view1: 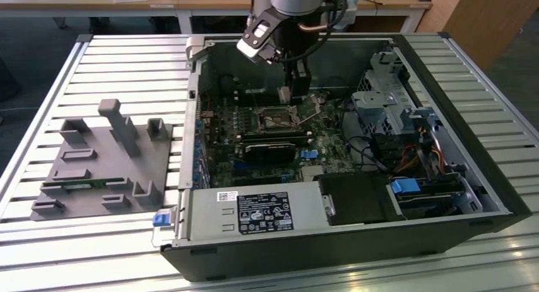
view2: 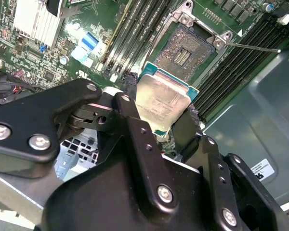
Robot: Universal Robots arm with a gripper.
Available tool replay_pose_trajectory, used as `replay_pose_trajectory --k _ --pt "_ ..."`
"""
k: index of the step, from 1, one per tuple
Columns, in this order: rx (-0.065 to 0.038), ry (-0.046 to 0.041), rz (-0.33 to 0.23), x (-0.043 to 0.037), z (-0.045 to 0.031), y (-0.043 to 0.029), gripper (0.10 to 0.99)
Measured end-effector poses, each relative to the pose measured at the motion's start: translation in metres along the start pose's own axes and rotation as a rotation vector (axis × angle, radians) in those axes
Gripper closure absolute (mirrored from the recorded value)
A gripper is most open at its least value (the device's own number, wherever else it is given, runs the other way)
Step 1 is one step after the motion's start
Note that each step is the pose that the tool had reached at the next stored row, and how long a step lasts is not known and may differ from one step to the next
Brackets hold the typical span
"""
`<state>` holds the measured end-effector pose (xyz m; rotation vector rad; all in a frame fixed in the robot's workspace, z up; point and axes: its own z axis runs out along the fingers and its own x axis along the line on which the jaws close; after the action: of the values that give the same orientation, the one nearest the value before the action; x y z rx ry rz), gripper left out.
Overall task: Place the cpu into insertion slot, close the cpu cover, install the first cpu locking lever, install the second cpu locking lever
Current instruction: 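Place the cpu into insertion slot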
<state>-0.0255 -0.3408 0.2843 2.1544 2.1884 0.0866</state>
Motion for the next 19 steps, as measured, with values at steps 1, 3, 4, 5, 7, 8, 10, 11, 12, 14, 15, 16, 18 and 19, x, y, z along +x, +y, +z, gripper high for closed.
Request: replay_pose_trajectory --k 1,3,4,5,7,8,10,11,12,14,15,16,18,19 --pt "0.0 -0.0013 0.0 0.0 0.0004 0.0 0.545" --pt "0.0 -0.0037 0.0 0.0 0.0013 -0.0001 0.545" --pt "0.0 -0.0046 0.0 0.0 0.0017 -0.0001 0.545" --pt "0.0 -0.0055 -0.001 0.0 0.0022 -0.0002 0.545" --pt "0.0 -0.0078 -0.001 0.0 0.0033 -0.0004 0.545" --pt "0.0 -0.0095 -0.001 0.0 0.0042 -0.0005 0.545" --pt "0.0 -0.0131 -0.001 0.0001 0.0066 -0.0007 0.545" --pt "0.0 -0.0152 -0.001 0.0001 0.0079 -0.0008 0.545" --pt "0.0 -0.0168 -0.002 0.0001 0.0091 -0.0009 0.545" --pt "0.0 -0.0206 -0.002 0.0001 0.011 -0.0011 0.545" --pt "0.0 -0.0229 -0.002 0.0002 0.012 -0.0012 0.545" --pt "0.0 -0.0251 -0.002 0.0002 0.013 -0.0013 0.545" --pt "0.0 -0.0294 -0.003 0.0003 0.0148 -0.0014 0.545" --pt "0.0 -0.0312 -0.003 0.0003 0.0158 -0.0015 0.545"
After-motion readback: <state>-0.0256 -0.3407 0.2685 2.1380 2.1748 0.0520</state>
